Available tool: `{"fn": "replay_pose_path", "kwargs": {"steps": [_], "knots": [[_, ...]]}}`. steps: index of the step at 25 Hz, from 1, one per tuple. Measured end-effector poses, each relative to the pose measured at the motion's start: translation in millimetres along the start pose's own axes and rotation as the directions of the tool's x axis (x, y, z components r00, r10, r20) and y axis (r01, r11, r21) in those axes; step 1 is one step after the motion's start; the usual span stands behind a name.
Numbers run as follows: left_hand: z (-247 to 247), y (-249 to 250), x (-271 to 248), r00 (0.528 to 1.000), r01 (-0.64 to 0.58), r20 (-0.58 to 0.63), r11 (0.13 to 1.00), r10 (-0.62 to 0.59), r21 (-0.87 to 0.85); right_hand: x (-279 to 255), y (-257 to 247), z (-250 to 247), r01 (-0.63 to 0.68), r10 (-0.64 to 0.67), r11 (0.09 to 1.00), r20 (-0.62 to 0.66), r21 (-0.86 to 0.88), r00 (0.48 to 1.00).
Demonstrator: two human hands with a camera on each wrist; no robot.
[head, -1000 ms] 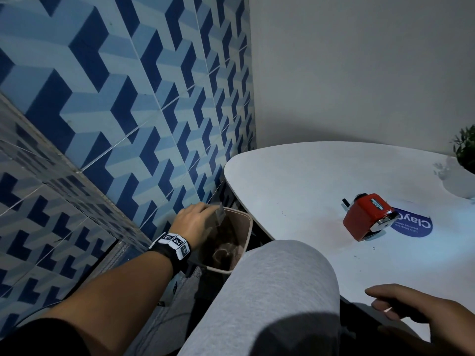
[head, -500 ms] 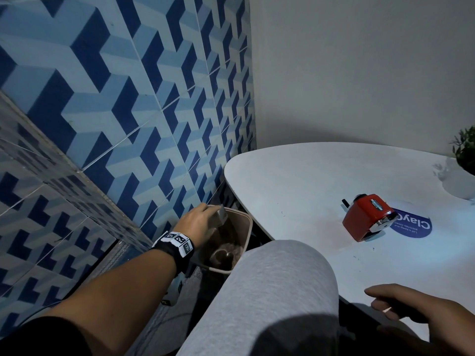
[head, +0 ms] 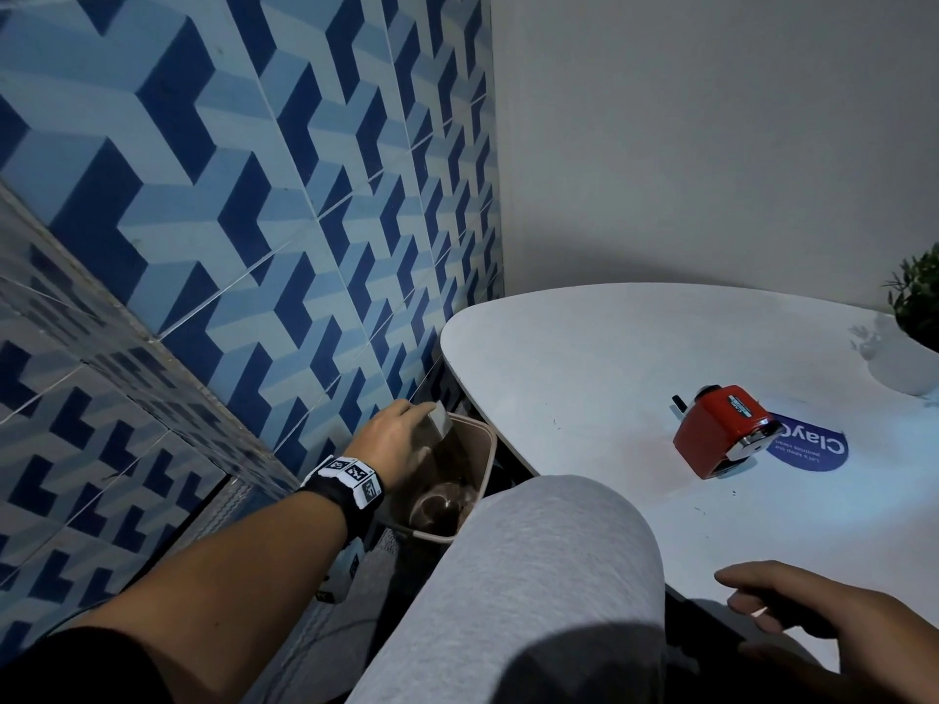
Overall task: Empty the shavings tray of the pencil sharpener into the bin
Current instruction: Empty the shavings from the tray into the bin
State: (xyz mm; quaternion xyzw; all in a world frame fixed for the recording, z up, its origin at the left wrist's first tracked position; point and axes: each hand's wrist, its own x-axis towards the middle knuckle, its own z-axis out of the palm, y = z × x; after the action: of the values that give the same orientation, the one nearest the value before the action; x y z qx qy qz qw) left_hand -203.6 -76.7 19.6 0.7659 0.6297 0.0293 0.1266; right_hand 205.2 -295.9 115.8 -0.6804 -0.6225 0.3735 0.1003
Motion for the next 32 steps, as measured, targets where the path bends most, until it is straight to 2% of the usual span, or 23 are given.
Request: {"fn": "replay_pose_path", "kwargs": {"steps": [5,10,13,15,16,18,20,21,23,27,32], "knots": [[-2,0,4,0.989,0.149,0.038,0.967,-0.144,-0.205,-5,-2,3,0.020,-0.020,0.999,-0.019,0.032,1.000],[-11,-2,10,0.952,0.306,0.112,0.843,-0.286,-0.443,-1,-6,-4,-0.015,0.015,0.999,-0.007,0.033,1.000],[-30,7,13,0.939,0.338,0.190,0.663,-0.288,-0.667,2,-20,-7,0.034,-0.034,0.999,0.007,0.042,0.999],[-47,24,18,0.945,0.312,0.218,0.473,-0.244,-0.824,7,-24,-6,0.063,-0.060,0.996,-0.052,0.065,0.997],[-57,34,21,0.952,0.288,0.219,0.392,-0.213,-0.874,11,-27,-4,0.062,-0.056,0.995,-0.078,0.077,0.995],[-82,66,25,0.970,0.240,0.218,0.306,-0.102,-0.921,17,-36,-5,0.069,-0.055,0.993,-0.146,0.098,0.988],[-108,100,26,0.978,0.194,0.210,0.311,0.019,-0.930,23,-48,-6,0.113,-0.082,0.984,-0.211,0.137,0.974],[-121,120,28,0.976,0.161,0.200,0.342,0.081,-0.926,26,-53,-9,0.145,-0.101,0.977,-0.260,0.155,0.960],[-142,159,33,0.961,0.101,0.186,0.365,0.206,-0.925,32,-60,-18,0.195,-0.107,0.958,-0.371,0.209,0.922],[-161,236,40,0.902,0.041,0.201,0.388,0.382,-0.921,38,-58,-48,0.270,-0.008,0.887,-0.571,0.376,0.821],[-148,312,30,0.807,0.032,0.304,0.477,0.506,-0.878,31,-32,-78,0.350,0.071,0.808,-0.668,0.474,0.741]]}}
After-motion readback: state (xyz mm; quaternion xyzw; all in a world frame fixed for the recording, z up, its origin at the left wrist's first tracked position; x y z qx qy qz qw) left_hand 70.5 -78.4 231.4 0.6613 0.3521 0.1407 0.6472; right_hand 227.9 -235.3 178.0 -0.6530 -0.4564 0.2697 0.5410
